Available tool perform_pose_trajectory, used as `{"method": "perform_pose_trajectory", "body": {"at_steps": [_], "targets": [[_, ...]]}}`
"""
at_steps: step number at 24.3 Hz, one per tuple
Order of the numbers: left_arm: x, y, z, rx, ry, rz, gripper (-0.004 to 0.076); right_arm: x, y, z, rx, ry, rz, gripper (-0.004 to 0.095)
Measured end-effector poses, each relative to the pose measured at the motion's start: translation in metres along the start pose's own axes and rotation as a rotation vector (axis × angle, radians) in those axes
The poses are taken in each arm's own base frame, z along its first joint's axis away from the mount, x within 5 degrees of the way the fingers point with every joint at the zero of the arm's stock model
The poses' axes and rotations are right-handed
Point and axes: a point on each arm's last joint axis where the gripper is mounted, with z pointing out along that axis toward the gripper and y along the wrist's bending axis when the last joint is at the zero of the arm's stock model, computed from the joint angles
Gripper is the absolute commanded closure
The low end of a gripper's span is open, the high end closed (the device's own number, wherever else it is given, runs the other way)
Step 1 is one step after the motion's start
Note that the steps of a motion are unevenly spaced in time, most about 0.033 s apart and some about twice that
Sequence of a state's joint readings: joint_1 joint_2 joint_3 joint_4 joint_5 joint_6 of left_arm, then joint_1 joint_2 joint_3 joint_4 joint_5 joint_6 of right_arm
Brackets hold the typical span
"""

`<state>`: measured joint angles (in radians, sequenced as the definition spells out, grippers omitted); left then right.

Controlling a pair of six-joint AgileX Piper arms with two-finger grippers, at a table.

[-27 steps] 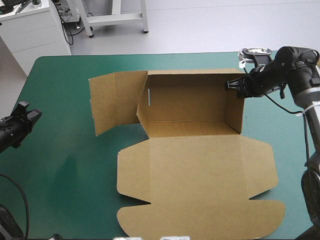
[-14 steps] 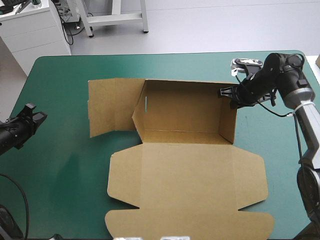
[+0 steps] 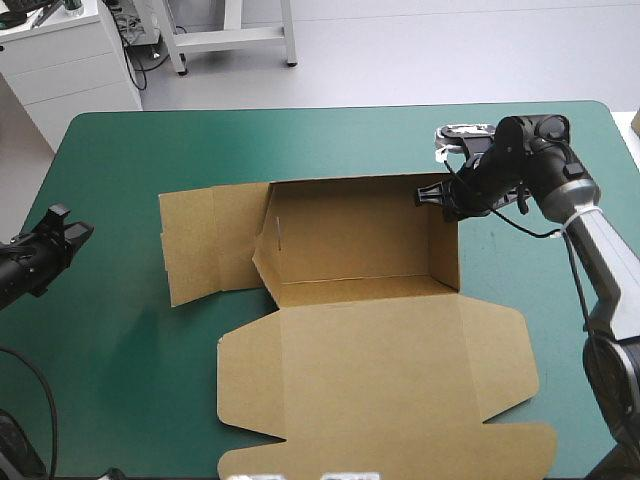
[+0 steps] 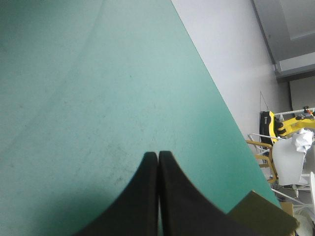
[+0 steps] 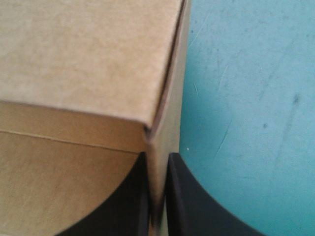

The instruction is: Fold the box

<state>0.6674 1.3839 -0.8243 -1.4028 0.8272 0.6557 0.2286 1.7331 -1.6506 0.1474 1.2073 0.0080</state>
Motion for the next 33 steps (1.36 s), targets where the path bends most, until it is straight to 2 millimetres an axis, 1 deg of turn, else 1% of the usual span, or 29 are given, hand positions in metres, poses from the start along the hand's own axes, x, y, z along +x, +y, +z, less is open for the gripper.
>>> {"method": "perform_pose_trajectory", "body": {"at_steps": [8, 12, 14, 15, 16, 17, 21, 22, 23, 26, 30, 33], "targets": [[0.0, 0.0, 0.0, 0.003, -0.002, -0.003, 0.0756, -0.028, -0.003, 0.025, 0.016, -0.028, 0.005, 0.0916], [0.0, 0.0, 0.0, 0.004, -0.003, -0.005, 0.0756, -0.041, -0.005, 0.041, 0.02, -0.019, 0.005, 0.0902], [-0.001, 0.0, 0.0, 0.002, -0.006, -0.005, 0.0756, -0.045, -0.006, 0.046, 0.02, -0.016, 0.004, 0.0797], [-0.001, 0.0, 0.0, 0.002, -0.006, -0.005, 0.0756, -0.046, -0.006, 0.048, 0.02, -0.016, 0.005, 0.0675], [-0.001, 0.0, 0.0, 0.002, -0.006, -0.005, 0.0756, -0.046, -0.006, 0.05, 0.02, -0.014, 0.004, 0.0617], [-0.001, 0.0, 0.0, 0.002, -0.006, -0.005, 0.0756, -0.046, -0.006, 0.052, 0.021, -0.003, 0.003, 0.0493], [-0.001, 0.0, 0.0, 0.001, -0.007, -0.005, 0.0756, -0.043, -0.006, 0.057, 0.022, 0.049, 0.002, 0.0158], [-0.001, 0.0, 0.0, 0.001, -0.008, -0.005, 0.0756, -0.044, -0.005, 0.055, 0.021, 0.045, 0.0, 0.0114], [-0.001, 0.0, 0.0, 0.001, -0.008, -0.005, 0.0756, -0.046, -0.003, 0.052, 0.019, 0.036, 0.0, 0.0096], [-0.001, 0.0, 0.0, 0.001, -0.008, -0.005, 0.0756, -0.052, -0.001, 0.04, 0.015, -0.009, 0.017, 0.0096], [-0.001, 0.0, 0.0, 0.0, -0.009, -0.005, 0.0756, -0.052, -0.001, 0.026, 0.029, -0.04, 0.019, 0.0098], [-0.001, 0.0, 0.0, 0.001, -0.008, -0.005, 0.0756, -0.048, 0.0, 0.005, 0.044, -0.082, 0.017, 0.0098]]}}
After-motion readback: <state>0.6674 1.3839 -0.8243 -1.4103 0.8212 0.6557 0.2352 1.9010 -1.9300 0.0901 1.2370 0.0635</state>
